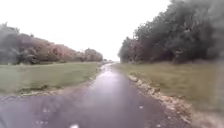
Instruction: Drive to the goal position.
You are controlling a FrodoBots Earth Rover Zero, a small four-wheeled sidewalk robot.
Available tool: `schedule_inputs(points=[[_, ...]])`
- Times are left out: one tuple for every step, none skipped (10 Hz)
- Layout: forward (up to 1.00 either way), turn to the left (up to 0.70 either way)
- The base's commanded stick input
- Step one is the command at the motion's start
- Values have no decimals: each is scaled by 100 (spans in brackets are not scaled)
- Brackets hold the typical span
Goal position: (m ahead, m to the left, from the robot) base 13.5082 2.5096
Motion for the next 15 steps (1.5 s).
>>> schedule_inputs(points=[[100,-2],[100,0],[100,0],[100,0],[100,0],[100,0],[100,0],[100,0],[100,0],[100,0],[100,0],[100,0],[100,0],[100,0],[100,0]])
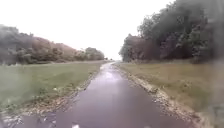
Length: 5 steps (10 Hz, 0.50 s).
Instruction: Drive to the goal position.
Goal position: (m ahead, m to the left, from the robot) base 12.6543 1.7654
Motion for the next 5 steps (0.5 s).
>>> schedule_inputs(points=[[100,0],[100,0],[100,0],[100,0],[100,0]])
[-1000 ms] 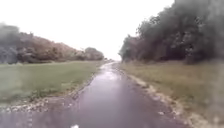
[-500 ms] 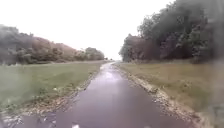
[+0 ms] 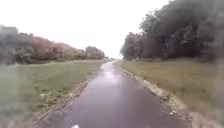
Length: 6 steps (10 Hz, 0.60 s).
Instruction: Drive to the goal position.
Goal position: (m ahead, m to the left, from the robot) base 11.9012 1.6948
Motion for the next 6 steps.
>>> schedule_inputs(points=[[100,0],[100,0],[100,0],[100,3],[100,19],[100,34]])
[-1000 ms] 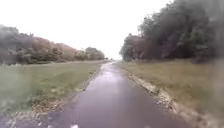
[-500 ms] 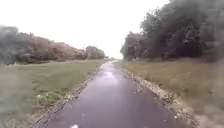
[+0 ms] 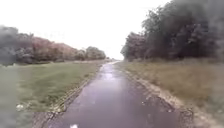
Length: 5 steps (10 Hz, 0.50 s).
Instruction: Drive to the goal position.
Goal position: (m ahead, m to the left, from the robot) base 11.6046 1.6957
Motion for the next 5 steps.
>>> schedule_inputs(points=[[100,0],[100,0],[100,0],[100,0],[100,0]])
